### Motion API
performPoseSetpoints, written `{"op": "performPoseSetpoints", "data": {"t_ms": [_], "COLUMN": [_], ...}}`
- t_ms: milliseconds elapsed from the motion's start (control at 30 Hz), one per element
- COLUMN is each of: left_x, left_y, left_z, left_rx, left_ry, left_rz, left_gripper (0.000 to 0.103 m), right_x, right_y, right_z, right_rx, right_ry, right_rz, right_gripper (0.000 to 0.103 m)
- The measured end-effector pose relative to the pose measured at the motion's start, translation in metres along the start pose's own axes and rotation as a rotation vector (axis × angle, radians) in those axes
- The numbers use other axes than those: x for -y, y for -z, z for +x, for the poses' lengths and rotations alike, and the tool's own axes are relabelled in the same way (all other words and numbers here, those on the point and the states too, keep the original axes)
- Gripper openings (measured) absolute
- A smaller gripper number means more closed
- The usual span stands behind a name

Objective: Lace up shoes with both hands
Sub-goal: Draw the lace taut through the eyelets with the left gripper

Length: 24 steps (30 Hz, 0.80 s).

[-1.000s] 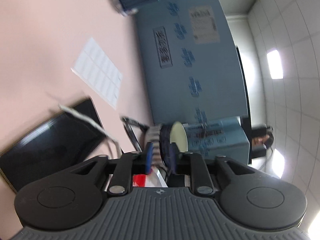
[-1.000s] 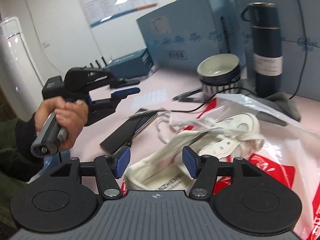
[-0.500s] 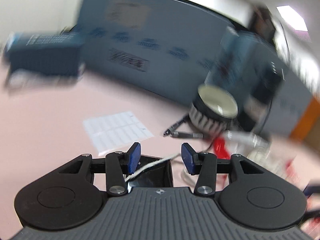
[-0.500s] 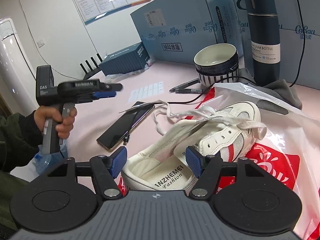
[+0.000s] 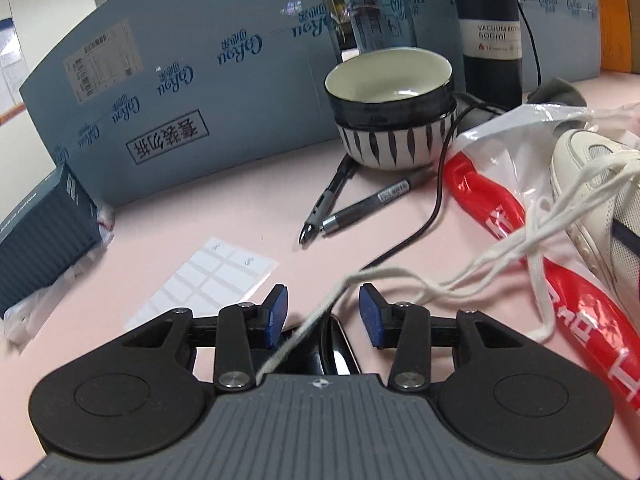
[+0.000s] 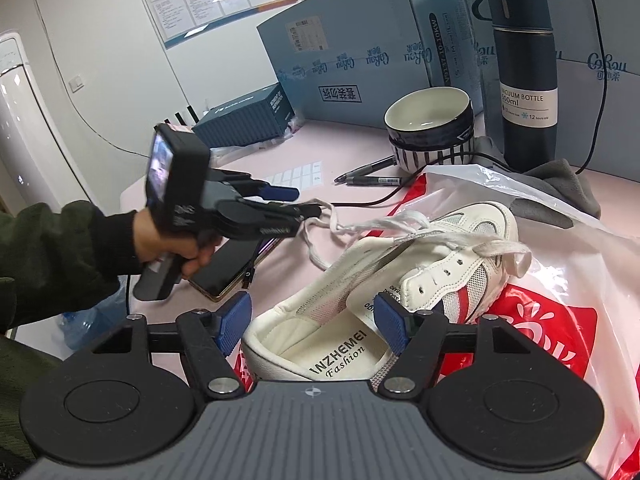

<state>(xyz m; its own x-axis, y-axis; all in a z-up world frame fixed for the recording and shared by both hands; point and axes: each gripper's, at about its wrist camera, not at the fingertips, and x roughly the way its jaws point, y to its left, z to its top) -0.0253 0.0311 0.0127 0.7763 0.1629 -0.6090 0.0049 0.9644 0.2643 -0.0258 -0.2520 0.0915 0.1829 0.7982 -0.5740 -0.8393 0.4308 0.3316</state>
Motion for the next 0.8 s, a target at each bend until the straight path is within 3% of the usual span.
{"op": "performPoseSetpoints", "data": {"t_ms": [33,467,700,800], "left_x": [-0.001,-0.013,-0.011,-0.004], "left_y": [0.000,0.001,0.002,0.001], "left_z": [0.000,-0.044,-0.057,-0.061], "left_rx": [0.008,0.168,0.198,0.214], "left_ry": [0.003,-0.032,-0.046,-0.065], "left_rz": [-0.010,-0.111,-0.081,-0.020], "left_gripper": [0.008,0.007,0.007,0.007], "right_x": [0.000,-0.001,-0.001,-0.001], "right_y": [0.000,0.001,0.002,0.002], "right_z": [0.000,0.004,0.006,0.006], "right_rx": [0.000,0.001,0.002,0.001], "right_ry": [0.000,0.000,-0.002,-0.005], "right_rz": [0.001,0.000,-0.001,-0.002], "right_gripper": [0.066,0.068,0.069,0.070]}}
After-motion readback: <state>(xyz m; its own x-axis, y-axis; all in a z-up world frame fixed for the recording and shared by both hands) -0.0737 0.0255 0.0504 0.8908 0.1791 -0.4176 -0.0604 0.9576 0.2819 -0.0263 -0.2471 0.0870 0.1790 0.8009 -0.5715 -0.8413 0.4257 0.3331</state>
